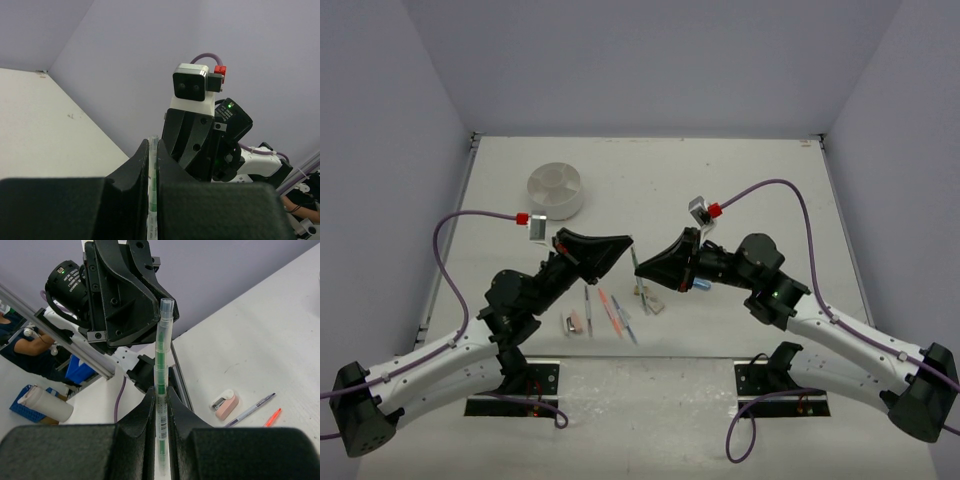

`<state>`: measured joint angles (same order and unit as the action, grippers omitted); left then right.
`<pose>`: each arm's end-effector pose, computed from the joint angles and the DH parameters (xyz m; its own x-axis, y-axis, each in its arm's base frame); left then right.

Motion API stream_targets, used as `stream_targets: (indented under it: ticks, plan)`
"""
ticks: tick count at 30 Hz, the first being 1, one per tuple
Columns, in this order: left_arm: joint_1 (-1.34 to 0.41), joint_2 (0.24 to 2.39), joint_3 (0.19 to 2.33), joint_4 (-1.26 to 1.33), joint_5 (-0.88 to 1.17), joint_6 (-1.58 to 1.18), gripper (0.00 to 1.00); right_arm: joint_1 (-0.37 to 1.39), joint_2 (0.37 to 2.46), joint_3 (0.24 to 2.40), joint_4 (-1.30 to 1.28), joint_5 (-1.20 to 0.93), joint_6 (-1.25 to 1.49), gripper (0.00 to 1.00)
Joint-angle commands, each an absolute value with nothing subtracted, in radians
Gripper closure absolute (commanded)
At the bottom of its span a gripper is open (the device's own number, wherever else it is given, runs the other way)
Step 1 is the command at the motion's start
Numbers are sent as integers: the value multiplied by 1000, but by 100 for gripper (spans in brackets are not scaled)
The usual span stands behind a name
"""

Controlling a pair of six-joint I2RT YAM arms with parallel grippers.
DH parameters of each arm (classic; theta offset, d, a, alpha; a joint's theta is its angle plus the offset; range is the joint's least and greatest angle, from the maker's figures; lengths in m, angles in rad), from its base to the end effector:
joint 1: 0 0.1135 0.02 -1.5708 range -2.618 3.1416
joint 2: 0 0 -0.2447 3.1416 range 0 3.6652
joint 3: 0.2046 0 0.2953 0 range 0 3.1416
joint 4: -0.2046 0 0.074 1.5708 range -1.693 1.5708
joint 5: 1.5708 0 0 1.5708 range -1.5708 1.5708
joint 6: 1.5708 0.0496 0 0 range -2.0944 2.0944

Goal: Sort the stationery into containers
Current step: Close the pen cap on the pen.

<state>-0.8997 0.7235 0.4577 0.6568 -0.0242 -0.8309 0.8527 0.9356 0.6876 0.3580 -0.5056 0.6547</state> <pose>0.1537 -0.1916 0.3045 -0.4081 -0.6733 -0.6165 0.6935 0.2105 -0.6890 0.1704 0.2316 0.3105 -0.5368 0.1954 -0.8208 -0.8178 0.1187 0.5631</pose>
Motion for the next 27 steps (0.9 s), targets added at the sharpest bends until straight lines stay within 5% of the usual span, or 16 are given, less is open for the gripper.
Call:
stream_targets:
  ticks: [1,17,21,27]
  plan:
    - [-900,747,450,703,-5,-845,100,858,929,753,394,-466,659,100]
    - [-900,764,445,697,23,-830,96,857,953,828,371,-360,698,100]
    - [-900,764,460,667,18,-825,65,858,960,848,353,-419,653,100]
    - [-900,772,502,600,5,-817,62,859,965,837,340,-442,643,100]
